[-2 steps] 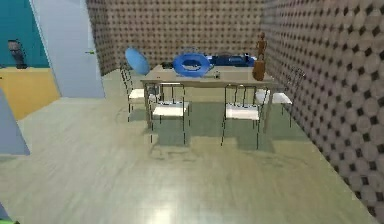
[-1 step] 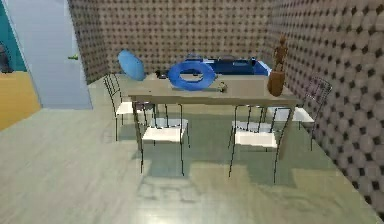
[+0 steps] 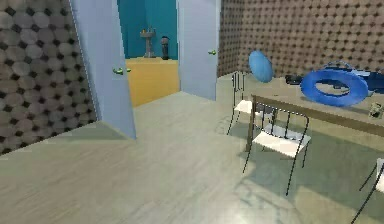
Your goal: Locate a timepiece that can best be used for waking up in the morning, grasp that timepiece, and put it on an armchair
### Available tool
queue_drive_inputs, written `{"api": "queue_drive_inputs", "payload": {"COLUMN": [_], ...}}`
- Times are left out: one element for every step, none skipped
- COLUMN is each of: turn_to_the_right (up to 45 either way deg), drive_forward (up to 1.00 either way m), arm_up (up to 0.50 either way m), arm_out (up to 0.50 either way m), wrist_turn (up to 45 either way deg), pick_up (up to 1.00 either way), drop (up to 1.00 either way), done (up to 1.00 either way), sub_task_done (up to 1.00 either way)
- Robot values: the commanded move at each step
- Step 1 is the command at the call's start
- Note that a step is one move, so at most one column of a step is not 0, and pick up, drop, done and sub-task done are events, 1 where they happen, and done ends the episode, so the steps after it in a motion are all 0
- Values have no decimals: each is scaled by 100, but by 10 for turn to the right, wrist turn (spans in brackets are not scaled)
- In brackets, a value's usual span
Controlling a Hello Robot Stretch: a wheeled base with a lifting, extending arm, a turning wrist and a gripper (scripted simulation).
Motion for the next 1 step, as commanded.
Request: {"api": "queue_drive_inputs", "payload": {"turn_to_the_right": [0], "drive_forward": [100], "arm_up": [0], "arm_out": [0], "wrist_turn": [0], "pick_up": [0], "drop": [0], "done": [0], "sub_task_done": [0]}}
